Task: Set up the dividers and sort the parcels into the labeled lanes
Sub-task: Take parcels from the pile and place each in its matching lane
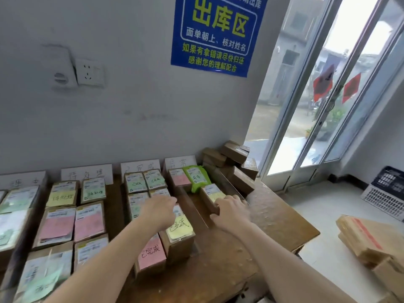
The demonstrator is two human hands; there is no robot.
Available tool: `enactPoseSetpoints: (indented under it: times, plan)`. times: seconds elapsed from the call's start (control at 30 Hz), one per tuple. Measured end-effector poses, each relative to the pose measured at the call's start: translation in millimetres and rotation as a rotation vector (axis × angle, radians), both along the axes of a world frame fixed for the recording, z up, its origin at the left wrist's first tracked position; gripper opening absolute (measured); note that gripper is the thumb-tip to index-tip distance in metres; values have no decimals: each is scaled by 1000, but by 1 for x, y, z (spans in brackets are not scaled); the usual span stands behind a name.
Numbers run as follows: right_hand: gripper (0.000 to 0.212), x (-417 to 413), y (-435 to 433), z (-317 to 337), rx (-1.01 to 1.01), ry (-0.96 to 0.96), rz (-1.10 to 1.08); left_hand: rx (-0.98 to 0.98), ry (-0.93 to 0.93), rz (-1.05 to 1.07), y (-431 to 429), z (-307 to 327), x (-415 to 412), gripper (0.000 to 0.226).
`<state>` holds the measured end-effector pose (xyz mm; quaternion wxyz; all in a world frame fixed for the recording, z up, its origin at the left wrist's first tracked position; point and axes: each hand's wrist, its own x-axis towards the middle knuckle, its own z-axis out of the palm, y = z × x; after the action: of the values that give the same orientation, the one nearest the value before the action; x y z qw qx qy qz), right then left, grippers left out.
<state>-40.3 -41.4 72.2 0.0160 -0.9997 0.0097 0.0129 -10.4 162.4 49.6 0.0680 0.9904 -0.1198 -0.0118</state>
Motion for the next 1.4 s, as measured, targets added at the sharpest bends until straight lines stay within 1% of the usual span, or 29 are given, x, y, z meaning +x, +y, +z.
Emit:
enactPoseSetpoints:
  times: [0.13, 0.27, 0.37, 0.47, 0.6, 0.73, 0.9, 1.2, 1.3, 1.4]
  plan:
    - [40, 3, -55, 1, 19, -3, -58, 28, -17, -40, -57, 5, 12, 42]
    - [38, 19, -104, -2, 44, -12, -87, 17, -32, -105, -111, 10, 35, 46]
    - [38, 40, -139, -5, 44, -9, -105, 17, -34, -136, -149, 8, 63, 44]
    - [40, 68, -175, -6, 23, -14, -119, 28, -18, -167, -189, 8, 94, 39]
    - [45, 114, -219, -6, -38, 15, -121, 45, -9, -176, -239, 8, 142, 41]
    - [43, 162, -256, -8, -45, 28, -94, 83, 14, -182, -281, 2, 193, 44]
    - [42, 220, -290, -19, -43, 68, -62, 176, 60, -203, -317, -11, 240, 43]
    - [42, 335, -323, -42, -33, 117, 86, 321, 125, -163, -368, -48, 308, 71]
    - [48, 373, -330, -49, -11, 110, 167, 333, 167, -107, -381, -60, 328, 80]
    - [52, 411, -333, -57, 39, 71, 224, 391, 218, -71, -391, -75, 346, 95]
